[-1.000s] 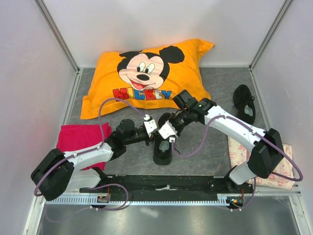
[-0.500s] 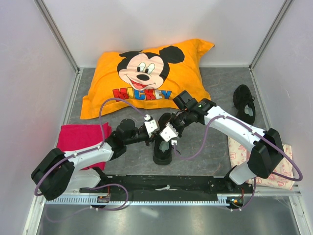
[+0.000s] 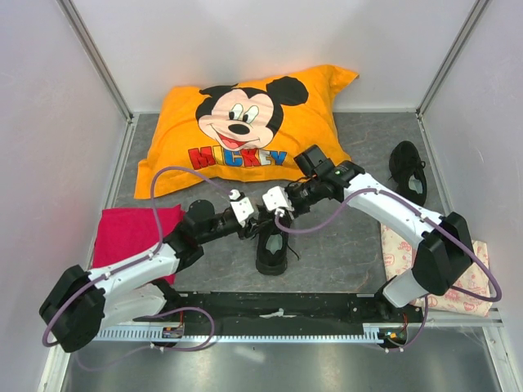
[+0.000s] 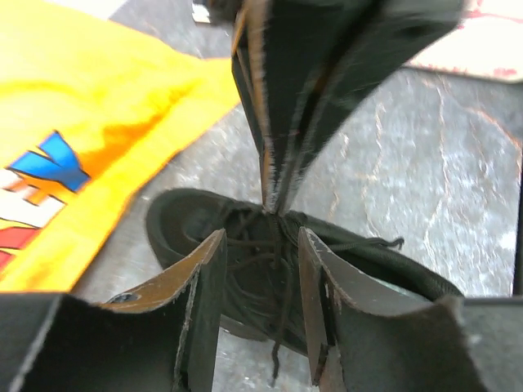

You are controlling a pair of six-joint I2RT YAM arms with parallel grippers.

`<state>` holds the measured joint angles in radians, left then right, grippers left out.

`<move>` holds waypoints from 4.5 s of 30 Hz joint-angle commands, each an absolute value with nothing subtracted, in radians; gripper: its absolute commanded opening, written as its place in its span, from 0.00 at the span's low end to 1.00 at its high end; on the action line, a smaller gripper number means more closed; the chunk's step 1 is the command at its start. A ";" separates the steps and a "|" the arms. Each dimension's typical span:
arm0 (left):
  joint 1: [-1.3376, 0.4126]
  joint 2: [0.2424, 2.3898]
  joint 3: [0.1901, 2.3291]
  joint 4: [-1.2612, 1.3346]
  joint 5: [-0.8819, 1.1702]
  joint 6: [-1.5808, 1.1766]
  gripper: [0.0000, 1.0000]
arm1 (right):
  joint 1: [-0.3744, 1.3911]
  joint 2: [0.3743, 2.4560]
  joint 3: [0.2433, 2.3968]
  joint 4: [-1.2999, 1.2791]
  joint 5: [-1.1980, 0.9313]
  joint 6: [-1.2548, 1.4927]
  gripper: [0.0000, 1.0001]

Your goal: Tie the shoes

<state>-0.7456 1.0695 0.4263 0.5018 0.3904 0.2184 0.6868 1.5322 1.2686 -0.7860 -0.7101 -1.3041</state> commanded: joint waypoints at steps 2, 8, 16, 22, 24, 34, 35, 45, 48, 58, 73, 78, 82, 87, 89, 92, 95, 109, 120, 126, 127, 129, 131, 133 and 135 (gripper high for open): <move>-0.742 1.009 0.403 0.503 0.302 0.233 0.48 | 0.658 1.517 1.232 -0.614 -0.778 -0.898 0.00; -0.742 1.002 0.399 0.512 0.295 0.225 0.51 | 0.641 1.516 1.198 -0.457 -0.790 -0.582 0.00; -0.744 1.055 0.410 0.580 0.252 0.198 0.52 | 0.641 1.480 1.138 -0.362 -0.785 -0.365 0.00; -0.749 1.095 0.414 0.624 0.278 0.195 0.50 | 0.640 1.473 1.123 -0.325 -0.769 -0.289 0.00; -0.749 1.104 0.417 0.629 0.287 0.192 0.50 | 0.640 1.471 1.120 -0.310 -0.764 -0.275 0.00; -0.749 1.134 0.411 0.630 0.321 0.170 0.43 | 0.641 1.470 1.114 -0.295 -0.755 -0.242 0.00; -0.749 1.138 0.411 0.629 0.315 0.169 0.43 | 0.641 1.470 1.111 -0.296 -0.755 -0.245 0.00; -0.750 1.109 0.411 0.646 0.305 0.081 0.54 | 0.640 1.476 1.111 -0.284 -0.749 -0.236 0.00; -0.753 1.124 0.413 0.653 0.284 0.074 0.54 | 0.641 1.479 1.112 -0.279 -0.749 -0.233 0.00; -0.753 1.123 0.413 0.637 0.213 0.083 0.19 | 0.640 1.465 1.097 -0.279 -0.738 -0.229 0.00; -0.753 1.092 0.379 0.640 0.331 0.146 0.30 | 0.634 1.459 1.089 -0.291 -0.759 -0.268 0.00; -0.753 1.100 0.388 0.643 0.333 0.163 0.22 | 0.632 1.457 1.089 -0.299 -0.770 -0.273 0.00; -0.753 1.101 0.388 0.641 0.336 0.167 0.04 | 0.627 1.454 1.088 -0.302 -0.767 -0.276 0.00; -0.752 1.097 0.387 0.629 0.351 0.181 0.02 | 0.620 1.453 1.086 -0.307 -0.765 -0.279 0.00; -0.753 1.095 0.387 0.626 0.359 0.186 0.02 | 0.618 1.454 1.088 -0.307 -0.767 -0.278 0.00; -0.753 1.097 0.391 0.620 0.379 0.193 0.02 | 0.615 1.460 1.098 -0.319 -0.773 -0.272 0.00; -0.753 1.104 0.394 0.615 0.394 0.199 0.02 | 0.600 1.468 1.126 -0.336 -0.773 -0.241 0.22; -0.753 1.117 0.397 0.594 0.426 0.248 0.02 | 0.540 1.612 1.299 -0.621 -0.792 -0.265 0.33; -0.753 1.127 0.399 0.592 0.437 0.265 0.01 | 0.566 1.670 1.353 -0.721 -0.781 -0.350 0.32; -0.753 1.132 0.400 0.591 0.442 0.275 0.02 | 0.577 1.698 1.376 -0.748 -0.787 -0.376 0.32; -0.753 1.135 0.402 0.592 0.440 0.275 0.02 | 0.580 1.707 1.382 -0.758 -0.787 -0.382 0.32; -0.753 1.135 0.403 0.592 0.440 0.279 0.02 | 0.583 1.716 1.394 -0.782 -0.785 -0.403 0.32; -0.753 1.137 0.403 0.592 0.440 0.279 0.01 | 0.589 1.723 1.397 -0.791 -0.770 -0.419 0.31; -0.753 1.140 0.403 0.594 0.442 0.282 0.02 | 0.595 1.729 1.401 -0.804 -0.759 -0.431 0.31; -0.753 1.143 0.405 0.594 0.442 0.284 0.01 | 0.600 1.735 1.411 -0.828 -0.752 -0.451 0.30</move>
